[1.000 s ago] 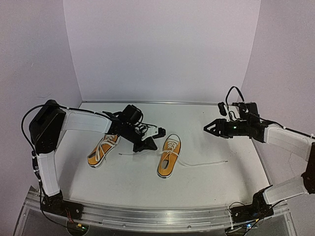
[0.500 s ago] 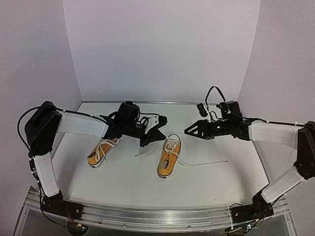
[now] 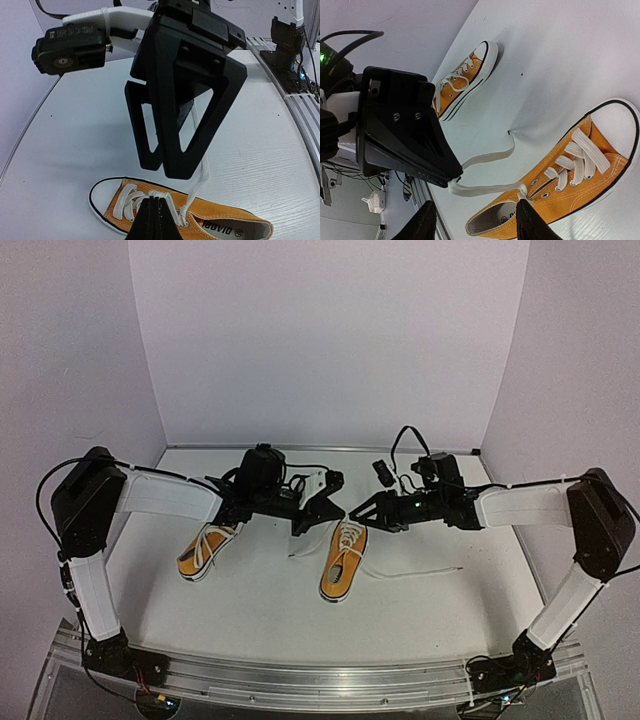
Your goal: Tie the shoes
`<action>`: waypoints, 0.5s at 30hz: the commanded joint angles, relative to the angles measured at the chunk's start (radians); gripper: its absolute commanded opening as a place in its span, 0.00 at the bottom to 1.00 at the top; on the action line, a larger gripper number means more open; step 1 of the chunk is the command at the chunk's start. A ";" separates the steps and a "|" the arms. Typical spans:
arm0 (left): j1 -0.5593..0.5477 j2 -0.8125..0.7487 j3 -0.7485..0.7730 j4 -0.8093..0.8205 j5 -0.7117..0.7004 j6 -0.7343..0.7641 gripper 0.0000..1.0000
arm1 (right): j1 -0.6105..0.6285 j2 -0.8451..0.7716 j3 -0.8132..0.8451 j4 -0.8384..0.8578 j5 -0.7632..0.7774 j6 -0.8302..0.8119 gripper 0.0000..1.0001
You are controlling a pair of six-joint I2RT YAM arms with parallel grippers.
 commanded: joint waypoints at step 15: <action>-0.007 0.024 0.002 0.047 0.012 0.004 0.00 | 0.025 0.058 0.010 0.153 -0.040 0.077 0.39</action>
